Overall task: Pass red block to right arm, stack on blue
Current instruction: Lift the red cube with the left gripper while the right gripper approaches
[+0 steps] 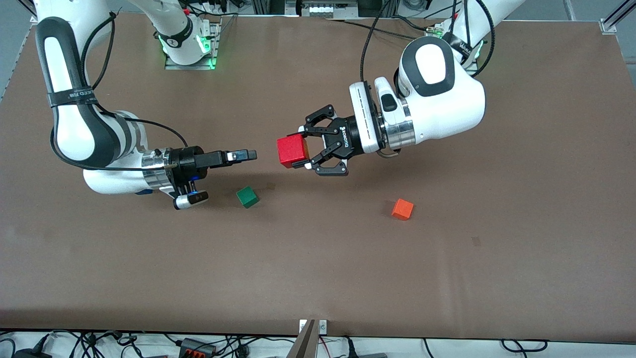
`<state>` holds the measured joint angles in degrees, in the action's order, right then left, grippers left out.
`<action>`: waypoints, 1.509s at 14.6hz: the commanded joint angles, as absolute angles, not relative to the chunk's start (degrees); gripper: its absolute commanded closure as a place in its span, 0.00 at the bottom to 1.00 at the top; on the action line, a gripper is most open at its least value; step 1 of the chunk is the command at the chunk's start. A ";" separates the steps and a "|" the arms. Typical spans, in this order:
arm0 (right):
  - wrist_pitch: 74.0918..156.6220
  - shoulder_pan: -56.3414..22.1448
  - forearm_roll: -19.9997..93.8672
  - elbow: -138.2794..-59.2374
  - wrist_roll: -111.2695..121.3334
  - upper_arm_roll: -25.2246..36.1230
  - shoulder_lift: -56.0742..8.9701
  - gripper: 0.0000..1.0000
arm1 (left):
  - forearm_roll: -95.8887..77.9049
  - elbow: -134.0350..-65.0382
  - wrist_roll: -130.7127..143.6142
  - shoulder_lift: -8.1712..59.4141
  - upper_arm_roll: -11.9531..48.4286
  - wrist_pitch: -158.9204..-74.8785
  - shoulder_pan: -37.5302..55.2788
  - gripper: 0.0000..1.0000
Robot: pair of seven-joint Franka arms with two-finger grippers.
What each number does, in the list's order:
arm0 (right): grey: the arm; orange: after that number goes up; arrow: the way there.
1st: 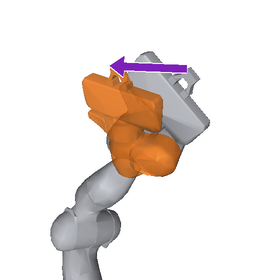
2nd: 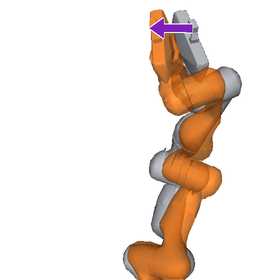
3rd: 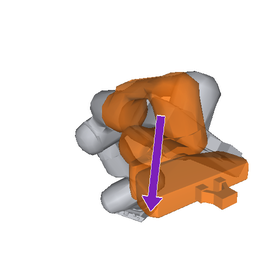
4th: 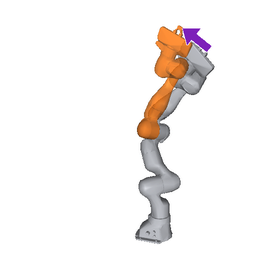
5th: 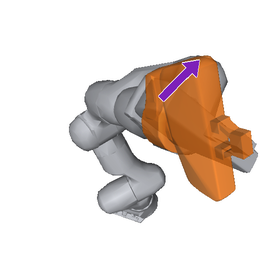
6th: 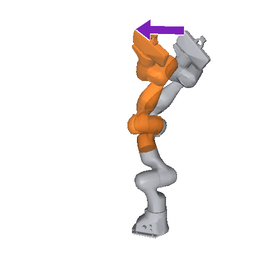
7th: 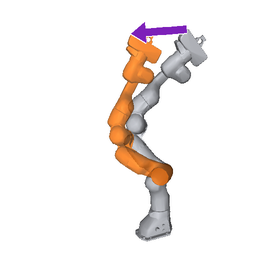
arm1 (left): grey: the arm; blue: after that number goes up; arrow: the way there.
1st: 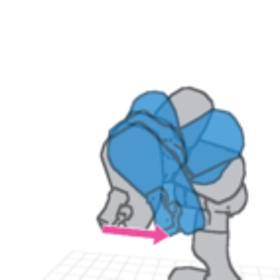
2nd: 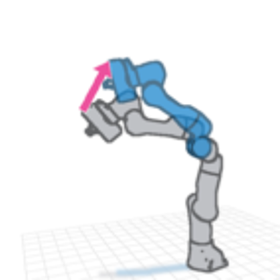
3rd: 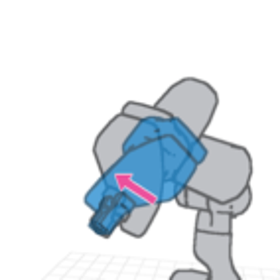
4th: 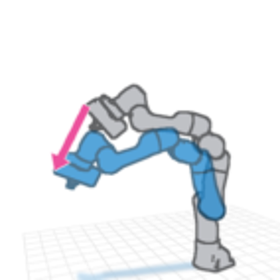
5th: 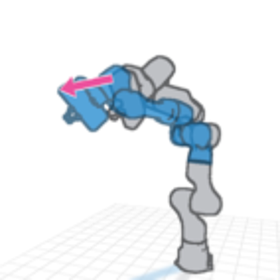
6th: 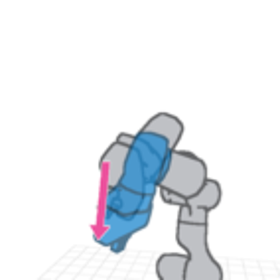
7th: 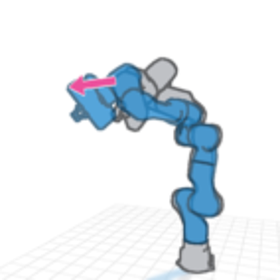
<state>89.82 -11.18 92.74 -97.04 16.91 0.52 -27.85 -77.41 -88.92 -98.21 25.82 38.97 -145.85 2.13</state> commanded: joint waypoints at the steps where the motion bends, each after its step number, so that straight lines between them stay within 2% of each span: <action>1: 89.30 -12.65 94.57 -94.66 21.79 0.62 -29.27 0.00 | -79.72 -89.82 -100.90 25.22 39.46 -148.96 2.81 0.99; 4: 89.91 -13.18 96.41 -91.50 20.66 0.70 -29.71 0.00 | -79.72 -89.74 -100.90 25.57 39.46 -149.94 3.60 0.99; 22: 97.38 -19.42 103.08 -87.80 14.59 0.70 -31.03 0.00 | -79.72 -89.82 -100.99 25.66 39.46 -149.94 3.69 0.99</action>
<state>96.47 -18.42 101.02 -89.50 15.80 0.51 -30.29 -77.50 -89.59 -98.37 25.92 39.03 -148.66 3.66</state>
